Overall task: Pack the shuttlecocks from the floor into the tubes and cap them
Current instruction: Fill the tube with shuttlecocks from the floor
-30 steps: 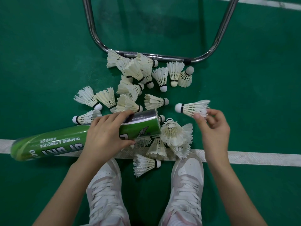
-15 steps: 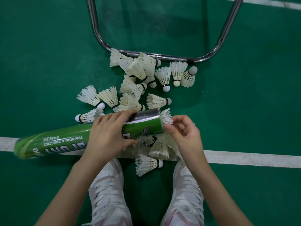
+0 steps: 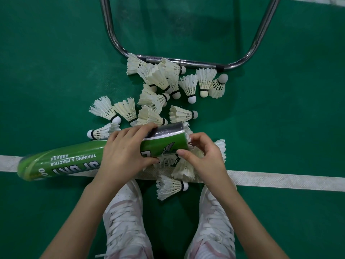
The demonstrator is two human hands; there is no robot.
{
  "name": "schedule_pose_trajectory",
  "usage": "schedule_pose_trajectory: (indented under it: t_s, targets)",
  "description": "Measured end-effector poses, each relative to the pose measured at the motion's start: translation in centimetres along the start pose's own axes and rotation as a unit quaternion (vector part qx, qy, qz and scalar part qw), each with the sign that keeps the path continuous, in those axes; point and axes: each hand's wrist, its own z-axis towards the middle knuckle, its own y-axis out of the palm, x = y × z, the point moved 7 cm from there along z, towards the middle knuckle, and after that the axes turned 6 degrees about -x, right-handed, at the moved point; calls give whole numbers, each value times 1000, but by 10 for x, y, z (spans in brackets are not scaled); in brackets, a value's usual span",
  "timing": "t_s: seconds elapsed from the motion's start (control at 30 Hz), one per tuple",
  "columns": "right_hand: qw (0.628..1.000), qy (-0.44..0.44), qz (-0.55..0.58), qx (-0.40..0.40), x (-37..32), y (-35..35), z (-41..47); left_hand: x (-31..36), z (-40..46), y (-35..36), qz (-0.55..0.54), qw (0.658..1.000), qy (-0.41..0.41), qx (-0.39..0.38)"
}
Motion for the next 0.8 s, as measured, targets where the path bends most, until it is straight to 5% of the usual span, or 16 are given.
schedule_pose_trajectory:
  t_s: [0.2,0.8]
  targets:
    - [999,30,10,45,3,-6,-2,1,-1,0,-1,1000,1,0]
    - [996,-9,-48,-80,-6,3,8,0,-1,0,9,1000,0,10]
